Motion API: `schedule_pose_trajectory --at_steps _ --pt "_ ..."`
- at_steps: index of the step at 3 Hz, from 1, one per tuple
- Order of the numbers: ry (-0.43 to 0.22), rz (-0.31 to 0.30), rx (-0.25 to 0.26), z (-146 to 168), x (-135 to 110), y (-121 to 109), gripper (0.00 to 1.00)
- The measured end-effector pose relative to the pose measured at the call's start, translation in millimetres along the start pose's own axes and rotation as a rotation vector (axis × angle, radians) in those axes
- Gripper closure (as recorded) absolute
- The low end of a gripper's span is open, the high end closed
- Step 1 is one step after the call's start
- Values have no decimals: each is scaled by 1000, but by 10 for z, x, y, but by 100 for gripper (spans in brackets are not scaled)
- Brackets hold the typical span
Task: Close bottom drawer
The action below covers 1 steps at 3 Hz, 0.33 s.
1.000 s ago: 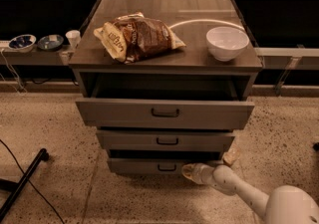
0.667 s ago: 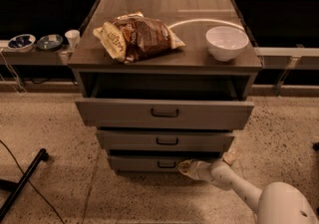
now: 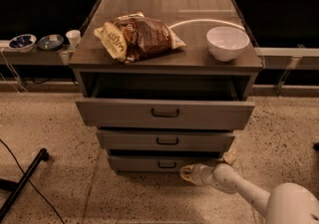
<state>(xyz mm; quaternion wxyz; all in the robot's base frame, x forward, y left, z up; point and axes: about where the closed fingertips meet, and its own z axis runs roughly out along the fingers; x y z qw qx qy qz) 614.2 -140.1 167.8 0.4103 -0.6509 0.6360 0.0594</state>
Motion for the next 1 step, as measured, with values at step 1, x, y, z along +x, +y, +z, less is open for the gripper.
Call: schedule_pose_trajectory --at_steps 1 --pt "-33 37 -98 -278 -83 430 100"
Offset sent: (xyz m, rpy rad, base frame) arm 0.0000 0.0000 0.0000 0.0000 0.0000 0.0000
